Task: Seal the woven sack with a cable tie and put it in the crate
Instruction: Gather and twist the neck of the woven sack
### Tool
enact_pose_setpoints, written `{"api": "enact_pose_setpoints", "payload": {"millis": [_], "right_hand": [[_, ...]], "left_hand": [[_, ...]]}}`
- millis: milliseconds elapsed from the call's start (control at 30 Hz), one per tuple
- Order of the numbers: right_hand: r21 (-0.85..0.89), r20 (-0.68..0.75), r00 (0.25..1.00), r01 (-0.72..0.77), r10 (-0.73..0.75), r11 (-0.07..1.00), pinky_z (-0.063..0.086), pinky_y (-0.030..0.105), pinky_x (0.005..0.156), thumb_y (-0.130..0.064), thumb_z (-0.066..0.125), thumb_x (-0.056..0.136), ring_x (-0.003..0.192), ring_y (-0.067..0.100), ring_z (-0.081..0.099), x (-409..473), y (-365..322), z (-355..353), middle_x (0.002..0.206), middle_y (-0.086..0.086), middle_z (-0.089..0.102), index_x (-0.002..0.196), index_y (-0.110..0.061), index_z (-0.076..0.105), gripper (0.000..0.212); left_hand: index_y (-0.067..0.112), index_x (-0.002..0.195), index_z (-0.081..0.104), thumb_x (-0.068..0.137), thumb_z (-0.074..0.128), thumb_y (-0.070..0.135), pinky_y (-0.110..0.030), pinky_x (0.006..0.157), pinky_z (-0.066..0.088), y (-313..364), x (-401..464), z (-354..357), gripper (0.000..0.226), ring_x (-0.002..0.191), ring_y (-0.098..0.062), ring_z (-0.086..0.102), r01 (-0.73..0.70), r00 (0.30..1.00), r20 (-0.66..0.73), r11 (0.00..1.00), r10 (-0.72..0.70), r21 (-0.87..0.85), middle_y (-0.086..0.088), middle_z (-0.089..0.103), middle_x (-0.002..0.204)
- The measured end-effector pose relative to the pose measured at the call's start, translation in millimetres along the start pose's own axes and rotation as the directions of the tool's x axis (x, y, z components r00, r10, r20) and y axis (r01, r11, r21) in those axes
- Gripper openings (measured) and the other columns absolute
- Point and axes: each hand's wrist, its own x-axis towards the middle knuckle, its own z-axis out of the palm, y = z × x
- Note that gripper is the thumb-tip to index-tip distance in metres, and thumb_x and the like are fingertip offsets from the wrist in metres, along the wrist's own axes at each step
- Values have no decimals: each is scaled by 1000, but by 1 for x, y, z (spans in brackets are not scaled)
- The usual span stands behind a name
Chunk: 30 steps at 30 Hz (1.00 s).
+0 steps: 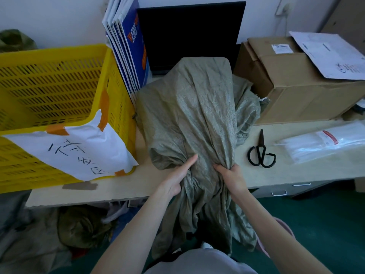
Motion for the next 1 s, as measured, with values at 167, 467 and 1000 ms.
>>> {"api": "enact_pose_setpoints", "payload": {"millis": [167,467,1000], "right_hand": [[45,34,999,-5,4,999,58,28,73,-7,64,87,84,16,72,0,0,2,95,3,74,99,-13,68,15],[78,25,1000,3,-5,997,57,33,77,-4,66,83,89,20,71,-2,6,-3,99,6,73,112,-7,63,29],[99,33,999,25,-28,995,47,49,100,-40,83,61,109,23,65,-16,21,-18,118,4,68,122,-16,56,71]], "left_hand": [[6,133,52,73,79,43,-36,97,45,-3,7,-5,75,116,-25,56,28,998,-64,970,-12,243,-8,59,123],[-1,108,58,90,61,16,-34,79,53,-8,15,4,25,80,-24,64,-8,991,-134,994,24,113,-11,66,89],[9,131,51,82,71,42,-36,93,43,2,1,10,63,124,-28,51,77,997,-6,981,-77,179,-5,55,130]]}}
